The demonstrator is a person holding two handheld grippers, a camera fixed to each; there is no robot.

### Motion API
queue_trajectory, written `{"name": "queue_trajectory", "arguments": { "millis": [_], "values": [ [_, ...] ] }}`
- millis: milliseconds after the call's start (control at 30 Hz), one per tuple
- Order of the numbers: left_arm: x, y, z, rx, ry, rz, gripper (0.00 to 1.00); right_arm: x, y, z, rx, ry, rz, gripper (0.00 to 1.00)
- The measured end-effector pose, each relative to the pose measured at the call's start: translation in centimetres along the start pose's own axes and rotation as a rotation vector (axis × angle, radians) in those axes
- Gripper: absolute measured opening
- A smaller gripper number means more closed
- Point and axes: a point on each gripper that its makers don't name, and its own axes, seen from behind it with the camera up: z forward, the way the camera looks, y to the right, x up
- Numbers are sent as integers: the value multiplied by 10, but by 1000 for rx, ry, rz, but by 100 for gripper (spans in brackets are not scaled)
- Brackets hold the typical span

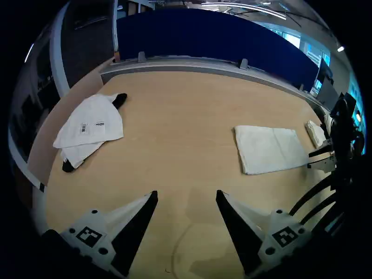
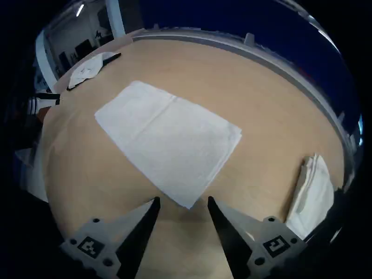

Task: Fold towel

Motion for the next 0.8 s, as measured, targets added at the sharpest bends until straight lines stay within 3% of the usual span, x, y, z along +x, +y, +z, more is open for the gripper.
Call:
{"name": "queue_trajectory", "arguments": {
  "millis": [333,567,800],
  "values": [
    [-2,-2,-3,1,-5,-4,93,-8,1,7,3,-19,30,38],
    [-4,-5,-4,3,-11,-3,93,-9,1,9,6,-18,46,34],
    [-7,-6,-3,3,-15,-8,93,-8,0,10,5,-18,32,15]
  ]
}}
